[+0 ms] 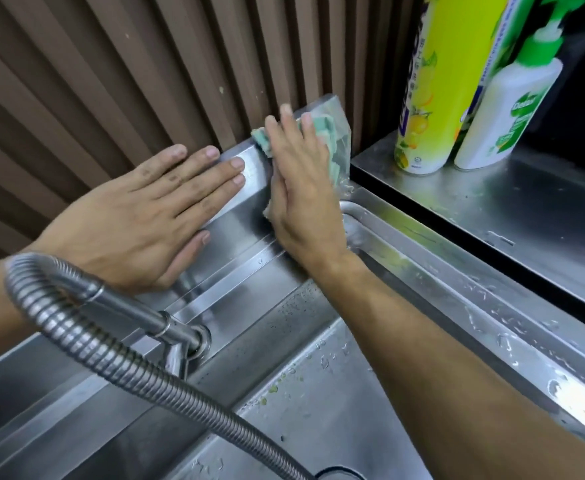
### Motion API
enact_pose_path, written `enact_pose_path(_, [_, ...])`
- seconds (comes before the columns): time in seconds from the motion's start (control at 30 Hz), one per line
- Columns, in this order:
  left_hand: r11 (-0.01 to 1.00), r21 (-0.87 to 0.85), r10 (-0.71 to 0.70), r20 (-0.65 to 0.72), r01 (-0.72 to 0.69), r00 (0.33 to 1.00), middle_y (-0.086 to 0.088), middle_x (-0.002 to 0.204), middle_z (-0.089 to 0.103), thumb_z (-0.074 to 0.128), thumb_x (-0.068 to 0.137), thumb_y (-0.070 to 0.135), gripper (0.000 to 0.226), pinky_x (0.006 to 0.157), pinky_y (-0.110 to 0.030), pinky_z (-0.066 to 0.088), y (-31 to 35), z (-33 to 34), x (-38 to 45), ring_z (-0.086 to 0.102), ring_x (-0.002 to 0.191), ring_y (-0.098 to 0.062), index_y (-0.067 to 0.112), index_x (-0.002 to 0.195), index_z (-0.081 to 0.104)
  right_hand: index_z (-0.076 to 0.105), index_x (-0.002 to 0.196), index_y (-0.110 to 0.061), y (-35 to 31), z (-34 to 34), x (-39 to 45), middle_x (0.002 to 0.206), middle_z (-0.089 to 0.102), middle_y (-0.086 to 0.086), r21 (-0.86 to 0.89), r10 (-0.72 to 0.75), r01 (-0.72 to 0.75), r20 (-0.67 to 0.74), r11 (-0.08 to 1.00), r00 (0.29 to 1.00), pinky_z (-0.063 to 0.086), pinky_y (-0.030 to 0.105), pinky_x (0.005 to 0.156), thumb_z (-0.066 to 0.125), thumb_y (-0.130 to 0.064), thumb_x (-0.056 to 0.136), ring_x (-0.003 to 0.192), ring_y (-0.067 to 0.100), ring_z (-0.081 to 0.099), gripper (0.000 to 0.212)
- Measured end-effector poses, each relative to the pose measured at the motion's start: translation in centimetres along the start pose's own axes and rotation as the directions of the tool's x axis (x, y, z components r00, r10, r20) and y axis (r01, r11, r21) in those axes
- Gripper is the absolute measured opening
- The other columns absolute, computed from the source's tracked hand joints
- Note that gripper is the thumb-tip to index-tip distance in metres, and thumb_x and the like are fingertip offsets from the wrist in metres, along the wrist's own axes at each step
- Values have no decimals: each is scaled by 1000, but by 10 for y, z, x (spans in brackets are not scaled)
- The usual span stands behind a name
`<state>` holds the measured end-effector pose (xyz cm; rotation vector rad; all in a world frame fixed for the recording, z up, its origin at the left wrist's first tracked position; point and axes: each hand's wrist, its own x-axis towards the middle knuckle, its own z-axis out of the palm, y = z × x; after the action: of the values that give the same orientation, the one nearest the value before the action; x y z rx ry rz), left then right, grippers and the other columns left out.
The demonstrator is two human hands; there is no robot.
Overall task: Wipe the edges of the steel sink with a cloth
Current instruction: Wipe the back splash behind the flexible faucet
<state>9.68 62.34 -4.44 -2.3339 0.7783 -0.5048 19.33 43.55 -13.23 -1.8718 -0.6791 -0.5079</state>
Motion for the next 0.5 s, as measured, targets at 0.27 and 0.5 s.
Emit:
enact_pose_path(0.27, [1000, -8, -5, 14, 5, 1000, -18, 170, 20, 32, 105, 34, 67, 128, -51, 16, 0, -1, -1, 20, 158, -34, 1, 162, 20, 34, 160, -15, -10, 1, -5, 171, 21, 5, -42, 9, -7, 60, 999, 998, -7, 50, 128, 37, -13, 110, 160, 30, 2, 50])
enact_pose_path(0.5, [998, -57, -12, 29, 14, 1000, -17, 170, 20, 32, 105, 34, 67, 129, -51, 16, 1, -1, 0, 20, 158, -33, 2, 162, 22, 50, 151, -15, -12, -13, 18, 164, 37, 6, 142, 279, -261, -128, 955, 952, 9, 48, 130, 41, -19, 111, 159, 25, 12, 41])
